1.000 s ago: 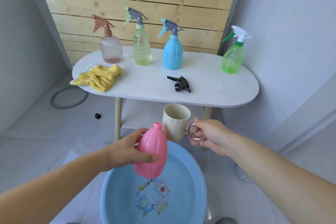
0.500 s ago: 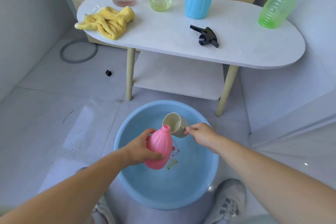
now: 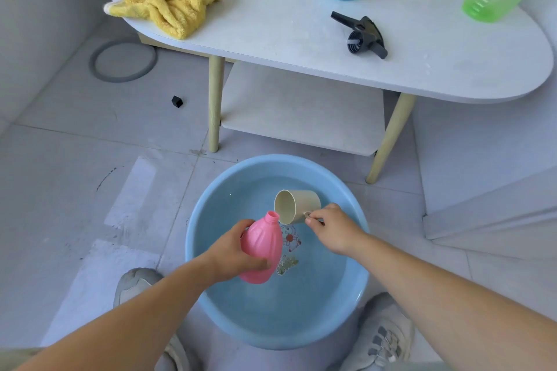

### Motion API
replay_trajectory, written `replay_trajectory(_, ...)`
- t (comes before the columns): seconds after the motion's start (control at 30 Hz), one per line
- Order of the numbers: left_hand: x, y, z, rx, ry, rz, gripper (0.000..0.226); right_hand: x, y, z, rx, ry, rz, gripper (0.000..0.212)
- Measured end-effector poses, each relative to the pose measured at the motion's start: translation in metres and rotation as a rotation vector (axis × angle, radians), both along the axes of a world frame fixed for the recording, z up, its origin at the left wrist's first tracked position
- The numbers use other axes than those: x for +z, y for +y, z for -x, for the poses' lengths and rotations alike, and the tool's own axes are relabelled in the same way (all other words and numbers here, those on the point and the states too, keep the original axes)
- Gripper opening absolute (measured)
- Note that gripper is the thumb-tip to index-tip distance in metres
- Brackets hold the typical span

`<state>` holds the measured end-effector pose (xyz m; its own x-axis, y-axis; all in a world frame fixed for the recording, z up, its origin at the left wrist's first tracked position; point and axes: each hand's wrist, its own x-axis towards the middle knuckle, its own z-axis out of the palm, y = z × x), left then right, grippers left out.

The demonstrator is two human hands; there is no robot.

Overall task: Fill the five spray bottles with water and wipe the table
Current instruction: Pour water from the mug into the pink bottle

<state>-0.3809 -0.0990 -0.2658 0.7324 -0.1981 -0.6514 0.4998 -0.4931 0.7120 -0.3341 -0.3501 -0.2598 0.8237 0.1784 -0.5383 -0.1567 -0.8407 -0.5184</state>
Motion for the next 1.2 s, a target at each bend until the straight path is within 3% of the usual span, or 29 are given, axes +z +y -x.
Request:
replay_trajectory(0.27, -0.007, 0.0, -0.001, 0.003, 0.001, -0.012, 0.082, -0.009, -0.002, -0.002, 0.084, -0.03, 0.139, 0.04)
replay_trajectory(0.73, -0.007, 0.002, -0.001, 0.001, 0.005, -0.011, 0.079, -0.017, -0.007, -0.003, 0.035, -0.06, 0.135, 0.053)
replay_trajectory(0.93, -0.009, 0.005, 0.0, 0.0, 0.005, -0.012, 0.08, -0.014, -0.004, -0.003, 0.016, -0.014, 0.088, 0.051)
replay_trajectory(1.2, -0.004, 0.009, 0.0, -0.003, -0.016, -0.054, 0.083, 0.011, -0.001, -0.005, -0.224, 0.124, -0.125, 0.034)
